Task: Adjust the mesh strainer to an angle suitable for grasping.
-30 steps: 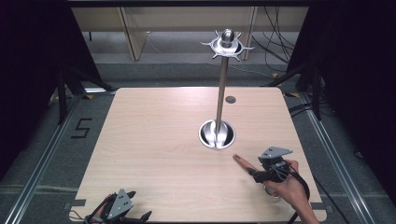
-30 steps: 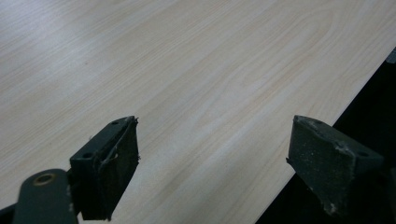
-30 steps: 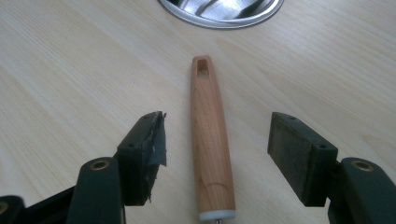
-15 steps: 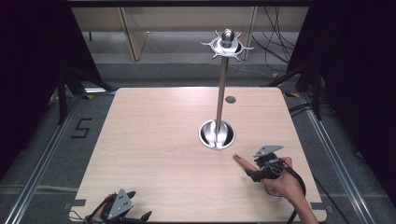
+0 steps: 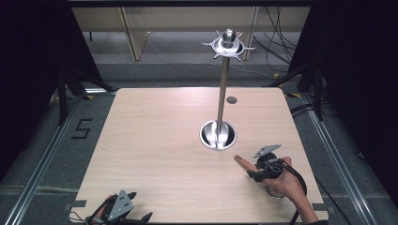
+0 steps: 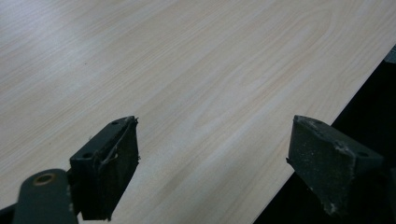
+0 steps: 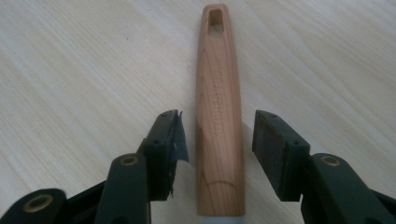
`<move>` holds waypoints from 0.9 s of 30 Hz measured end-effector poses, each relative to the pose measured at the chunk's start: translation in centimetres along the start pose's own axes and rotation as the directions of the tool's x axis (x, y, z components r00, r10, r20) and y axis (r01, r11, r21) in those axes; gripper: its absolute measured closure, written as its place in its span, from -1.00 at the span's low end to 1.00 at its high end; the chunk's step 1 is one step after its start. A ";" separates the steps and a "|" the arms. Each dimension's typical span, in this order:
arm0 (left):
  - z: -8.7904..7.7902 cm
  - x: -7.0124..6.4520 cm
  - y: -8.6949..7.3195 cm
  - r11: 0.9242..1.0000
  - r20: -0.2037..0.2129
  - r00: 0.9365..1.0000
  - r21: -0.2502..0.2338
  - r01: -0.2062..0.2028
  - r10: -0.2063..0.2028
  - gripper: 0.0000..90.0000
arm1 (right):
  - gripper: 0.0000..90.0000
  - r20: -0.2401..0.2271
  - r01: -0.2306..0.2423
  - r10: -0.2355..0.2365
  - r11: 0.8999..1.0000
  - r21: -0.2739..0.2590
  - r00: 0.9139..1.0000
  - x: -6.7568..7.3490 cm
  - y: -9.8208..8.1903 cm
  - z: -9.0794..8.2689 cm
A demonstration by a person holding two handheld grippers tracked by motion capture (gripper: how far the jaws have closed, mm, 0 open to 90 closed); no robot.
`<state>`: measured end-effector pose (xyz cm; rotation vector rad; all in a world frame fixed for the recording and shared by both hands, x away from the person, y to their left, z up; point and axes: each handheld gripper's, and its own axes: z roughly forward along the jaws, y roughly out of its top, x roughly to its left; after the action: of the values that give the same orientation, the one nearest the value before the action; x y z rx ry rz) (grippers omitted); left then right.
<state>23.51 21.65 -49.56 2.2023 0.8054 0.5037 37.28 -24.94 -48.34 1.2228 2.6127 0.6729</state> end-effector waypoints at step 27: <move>0.0 0.1 0.0 1.000 0.011 1.000 -0.002 0.001 -0.001 -0.65 | 0.51 0.011 0.062 -0.062 0.996 0.057 0.998 -0.1 1.0 0.6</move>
<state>23.60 21.68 -49.56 2.2004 0.7998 0.4918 38.24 -24.28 -48.39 1.1519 2.6644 0.5827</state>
